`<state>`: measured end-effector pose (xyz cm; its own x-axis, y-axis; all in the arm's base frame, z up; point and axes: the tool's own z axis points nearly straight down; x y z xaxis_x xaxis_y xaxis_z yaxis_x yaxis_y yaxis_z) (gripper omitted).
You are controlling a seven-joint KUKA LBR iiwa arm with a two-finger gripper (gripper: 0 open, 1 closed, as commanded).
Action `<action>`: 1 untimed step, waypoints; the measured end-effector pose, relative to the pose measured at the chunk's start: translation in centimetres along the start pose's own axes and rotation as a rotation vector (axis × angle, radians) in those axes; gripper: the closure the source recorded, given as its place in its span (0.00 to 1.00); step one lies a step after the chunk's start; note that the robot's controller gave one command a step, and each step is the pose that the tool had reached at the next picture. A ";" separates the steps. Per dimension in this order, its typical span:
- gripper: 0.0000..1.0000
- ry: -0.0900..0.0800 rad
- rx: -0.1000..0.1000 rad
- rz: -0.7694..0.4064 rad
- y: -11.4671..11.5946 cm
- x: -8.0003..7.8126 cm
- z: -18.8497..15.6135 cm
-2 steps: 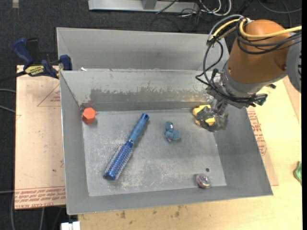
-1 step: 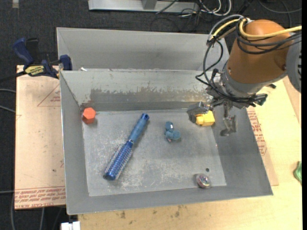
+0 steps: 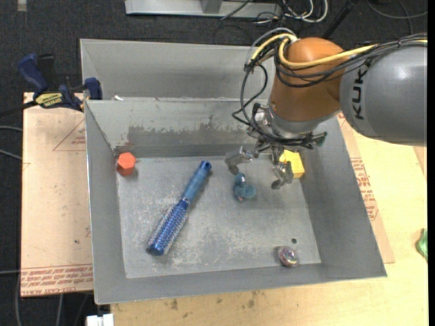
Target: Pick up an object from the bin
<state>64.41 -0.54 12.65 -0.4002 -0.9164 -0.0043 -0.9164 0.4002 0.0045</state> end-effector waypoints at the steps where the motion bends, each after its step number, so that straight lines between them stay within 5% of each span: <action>1: 0.00 0.003 0.002 -0.103 -0.1 0.4 3.8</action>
Offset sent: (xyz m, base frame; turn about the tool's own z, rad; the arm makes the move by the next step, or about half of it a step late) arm -0.0005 -0.0050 -0.0356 -0.1057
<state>64.31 -0.90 8.89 -0.3042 -0.9526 -0.0015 -0.9526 0.3042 0.0026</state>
